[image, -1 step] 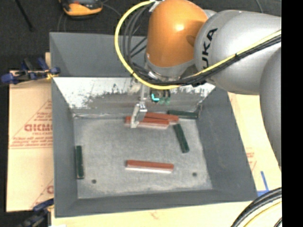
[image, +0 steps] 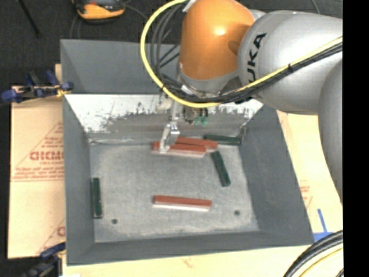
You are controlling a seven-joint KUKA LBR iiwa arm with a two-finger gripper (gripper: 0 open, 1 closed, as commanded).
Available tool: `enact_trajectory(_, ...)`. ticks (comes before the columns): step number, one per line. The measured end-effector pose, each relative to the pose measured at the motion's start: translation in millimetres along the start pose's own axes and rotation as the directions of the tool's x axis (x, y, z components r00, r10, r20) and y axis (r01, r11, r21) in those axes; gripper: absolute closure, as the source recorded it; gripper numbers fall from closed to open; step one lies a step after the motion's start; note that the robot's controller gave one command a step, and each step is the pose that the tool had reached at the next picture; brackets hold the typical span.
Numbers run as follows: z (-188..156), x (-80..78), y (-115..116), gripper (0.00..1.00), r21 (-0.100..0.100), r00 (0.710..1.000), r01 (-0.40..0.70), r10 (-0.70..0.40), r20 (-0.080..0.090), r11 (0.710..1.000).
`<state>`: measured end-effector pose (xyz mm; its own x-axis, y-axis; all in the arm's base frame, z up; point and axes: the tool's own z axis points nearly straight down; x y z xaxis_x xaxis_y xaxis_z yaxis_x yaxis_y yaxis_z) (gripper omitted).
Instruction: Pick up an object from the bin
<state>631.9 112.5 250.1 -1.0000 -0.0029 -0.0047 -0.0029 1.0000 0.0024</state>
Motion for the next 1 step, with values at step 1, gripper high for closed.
enact_trajectory(1, 48.8, 10.2, -12.1, 0.0, 0.003, 0.998, 0.061, -0.061, 0.005, 0.998)
